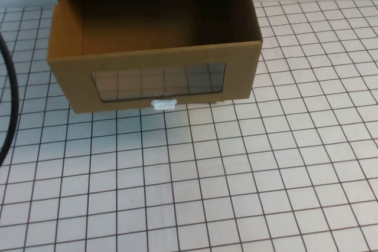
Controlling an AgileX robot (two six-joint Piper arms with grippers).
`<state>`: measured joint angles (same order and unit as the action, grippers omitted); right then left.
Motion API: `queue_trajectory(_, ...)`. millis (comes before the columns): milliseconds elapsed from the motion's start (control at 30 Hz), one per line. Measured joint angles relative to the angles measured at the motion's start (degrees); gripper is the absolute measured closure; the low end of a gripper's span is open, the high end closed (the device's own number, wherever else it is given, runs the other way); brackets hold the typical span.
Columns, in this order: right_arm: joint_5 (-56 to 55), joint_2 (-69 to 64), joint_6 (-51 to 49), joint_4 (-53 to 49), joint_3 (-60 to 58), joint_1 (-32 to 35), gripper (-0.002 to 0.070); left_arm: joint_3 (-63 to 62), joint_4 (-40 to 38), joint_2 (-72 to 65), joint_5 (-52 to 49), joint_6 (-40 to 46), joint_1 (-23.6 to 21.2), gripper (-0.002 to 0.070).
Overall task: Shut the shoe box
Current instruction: Press the shoe box with left arm, then close the shoe box with your right arm
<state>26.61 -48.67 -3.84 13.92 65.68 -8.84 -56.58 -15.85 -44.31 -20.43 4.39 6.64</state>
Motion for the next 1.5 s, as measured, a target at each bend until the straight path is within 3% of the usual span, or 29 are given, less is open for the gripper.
queue_trajectory(167,3.33,-5.86,10.08,0.23,0.0,-6.77,0.0689,-0.84,-0.23,-5.28,2.13,2.77,0.0,0.0679)
queue_trajectory(400,5.79,-14.45,17.26,0.47,0.97,-16.92,0.0689,-11.25,-2.28,-17.86,-7.01,7.84,0.0,0.0679)
queue_trajectory(567,9.38,-18.89,24.18,4.76,3.93,-21.71,0.069,-21.81,-13.15,-27.25,-13.05,20.56,0.0,0.0679)
queue_trajectory(767,12.35,-21.48,36.4,18.17,5.22,-25.0,0.0689,-35.45,-27.15,-41.8,-22.88,36.01,0.0,0.0679)
queue_trajectory(1100,12.54,-26.13,48.84,34.56,5.34,-25.62,0.0689,-52.56,-35.63,-62.21,-29.13,37.71,0.0,0.0679)
queue_trajectory(1300,12.67,-32.95,57.05,44.51,5.8,-25.62,0.0689,-54.01,-36.98,-65.92,-29.25,37.71,0.0,0.0679)
queue_trajectory(1500,13.44,-41.16,60.18,46.51,9.6,-26.68,0.0689,-54.36,-37.2,-66.14,-29.14,37.71,0.0,0.0679)
